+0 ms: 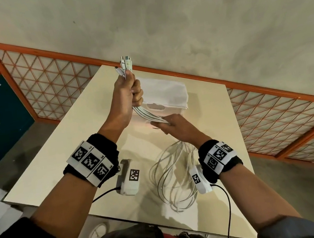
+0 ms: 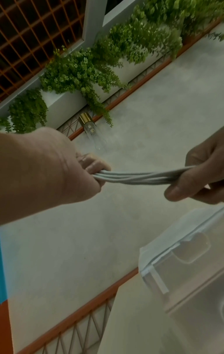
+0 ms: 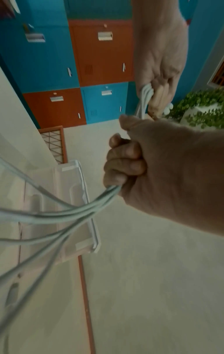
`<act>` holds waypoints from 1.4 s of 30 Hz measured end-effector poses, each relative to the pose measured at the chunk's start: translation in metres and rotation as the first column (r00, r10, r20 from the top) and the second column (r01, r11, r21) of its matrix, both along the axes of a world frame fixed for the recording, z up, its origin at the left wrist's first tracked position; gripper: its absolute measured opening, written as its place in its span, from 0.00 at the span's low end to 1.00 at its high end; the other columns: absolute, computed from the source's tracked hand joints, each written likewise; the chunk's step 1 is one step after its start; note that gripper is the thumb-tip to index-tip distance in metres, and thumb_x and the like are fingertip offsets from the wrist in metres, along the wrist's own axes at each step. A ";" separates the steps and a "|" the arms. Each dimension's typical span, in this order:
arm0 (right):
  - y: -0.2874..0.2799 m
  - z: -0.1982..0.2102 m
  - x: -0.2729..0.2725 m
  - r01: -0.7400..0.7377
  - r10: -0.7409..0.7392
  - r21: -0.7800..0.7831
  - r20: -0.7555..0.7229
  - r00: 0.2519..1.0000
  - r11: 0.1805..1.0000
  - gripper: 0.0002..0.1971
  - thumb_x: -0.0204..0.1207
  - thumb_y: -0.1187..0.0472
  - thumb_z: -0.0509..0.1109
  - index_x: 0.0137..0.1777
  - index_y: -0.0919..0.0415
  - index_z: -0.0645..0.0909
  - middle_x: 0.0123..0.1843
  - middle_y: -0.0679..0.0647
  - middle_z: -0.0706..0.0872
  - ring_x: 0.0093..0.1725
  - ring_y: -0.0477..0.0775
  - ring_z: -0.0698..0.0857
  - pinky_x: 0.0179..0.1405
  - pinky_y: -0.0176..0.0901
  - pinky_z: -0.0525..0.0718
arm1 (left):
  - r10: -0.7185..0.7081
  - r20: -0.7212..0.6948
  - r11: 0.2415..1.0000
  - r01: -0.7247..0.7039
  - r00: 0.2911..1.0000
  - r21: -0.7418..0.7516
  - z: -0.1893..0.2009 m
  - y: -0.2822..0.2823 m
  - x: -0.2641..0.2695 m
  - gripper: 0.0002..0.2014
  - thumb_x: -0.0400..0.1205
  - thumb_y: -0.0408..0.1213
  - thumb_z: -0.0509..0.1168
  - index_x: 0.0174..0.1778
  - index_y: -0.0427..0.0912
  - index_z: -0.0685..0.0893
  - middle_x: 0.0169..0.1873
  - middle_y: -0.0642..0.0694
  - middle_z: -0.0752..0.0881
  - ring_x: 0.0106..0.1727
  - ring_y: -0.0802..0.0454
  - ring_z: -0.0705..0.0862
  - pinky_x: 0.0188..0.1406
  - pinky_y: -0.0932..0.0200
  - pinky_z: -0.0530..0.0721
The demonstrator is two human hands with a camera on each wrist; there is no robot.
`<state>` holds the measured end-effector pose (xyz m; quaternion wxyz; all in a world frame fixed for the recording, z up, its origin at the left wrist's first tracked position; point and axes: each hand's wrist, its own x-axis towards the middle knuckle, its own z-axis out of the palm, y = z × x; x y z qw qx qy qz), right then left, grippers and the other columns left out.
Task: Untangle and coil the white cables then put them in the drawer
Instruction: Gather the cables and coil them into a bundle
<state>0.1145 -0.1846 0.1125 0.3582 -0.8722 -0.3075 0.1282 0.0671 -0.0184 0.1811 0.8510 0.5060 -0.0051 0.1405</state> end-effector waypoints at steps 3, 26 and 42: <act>0.000 -0.004 -0.004 -0.040 0.033 0.048 0.150 0.988 0.998 0.21 0.79 0.45 0.67 0.32 0.59 0.70 0.25 0.49 0.68 0.27 0.46 0.67 0.32 0.40 0.67 | 0.075 0.001 0.997 -0.075 0.997 -0.001 0.003 0.005 0.001 0.20 0.90 0.43 0.44 0.30 0.45 0.60 0.15 0.57 0.64 0.14 0.64 0.58 0.14 0.73 0.56; 0.012 -0.019 -0.016 -0.088 0.048 0.092 0.370 0.928 0.992 0.15 0.79 0.49 0.69 0.57 0.60 0.76 0.44 0.44 0.79 0.43 0.43 0.79 0.46 0.48 0.82 | 0.285 -0.002 0.958 -0.284 0.959 0.046 0.002 -0.015 0.003 0.18 0.89 0.43 0.47 0.32 0.46 0.61 0.16 0.59 0.64 0.17 0.63 0.59 0.15 0.68 0.57; -0.016 -0.036 -0.002 -0.023 0.027 0.031 -0.128 0.991 0.999 0.18 0.81 0.48 0.65 0.38 0.58 0.86 0.33 0.46 0.88 0.41 0.45 0.88 0.53 0.38 0.78 | 0.192 0.055 0.981 -0.192 0.980 -0.006 0.009 -0.017 -0.001 0.20 0.89 0.43 0.46 0.29 0.45 0.61 0.16 0.58 0.64 0.16 0.64 0.59 0.14 0.70 0.57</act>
